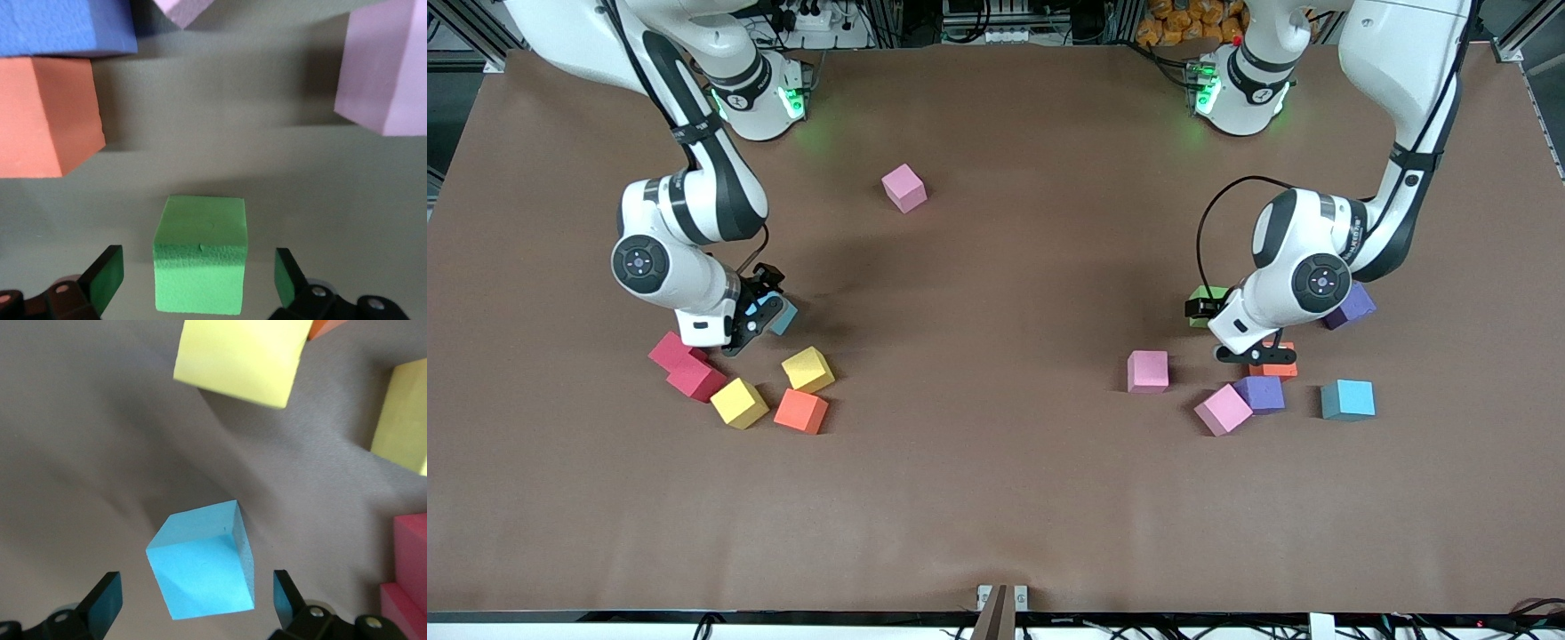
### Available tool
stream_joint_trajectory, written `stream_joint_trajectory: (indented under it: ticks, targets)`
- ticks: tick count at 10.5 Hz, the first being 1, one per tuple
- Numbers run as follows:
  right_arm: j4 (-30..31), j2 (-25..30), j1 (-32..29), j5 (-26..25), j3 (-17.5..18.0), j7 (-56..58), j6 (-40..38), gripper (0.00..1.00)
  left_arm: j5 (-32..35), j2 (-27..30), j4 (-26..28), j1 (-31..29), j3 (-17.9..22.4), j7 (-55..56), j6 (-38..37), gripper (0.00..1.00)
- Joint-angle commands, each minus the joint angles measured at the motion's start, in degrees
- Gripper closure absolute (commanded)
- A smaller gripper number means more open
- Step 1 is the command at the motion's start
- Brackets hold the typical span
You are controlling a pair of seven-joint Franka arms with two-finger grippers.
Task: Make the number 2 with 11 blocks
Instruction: 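Grasp the green cube with the left gripper while the right gripper grasps cyan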
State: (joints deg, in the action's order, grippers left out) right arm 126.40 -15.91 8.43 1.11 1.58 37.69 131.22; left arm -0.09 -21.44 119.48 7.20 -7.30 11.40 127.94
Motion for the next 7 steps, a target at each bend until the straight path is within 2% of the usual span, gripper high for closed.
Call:
stream_joint_trajectory:
  ticks: [1,5,7]
  targets:
    - [3.2,0.5,-0.7,0.0,0.4,2.5,4.5,0.0,-0.6,-0.3,1.4,-0.1,0.0,-0.5,1.5,0.0]
    - [6.0,-1.0,-1.1,0.0,0.4,5.7,10.1,0.0,-0.6,-2.2,1.4,-0.7,0.0,-0.5,2.1,0.0]
    - [7.7,-1.8,-1.1,0.0,0.4,6.2,13.9,0.0,-0.6,-2.4,1.0,-0.6,0.0,-0.5,2.1,0.27]
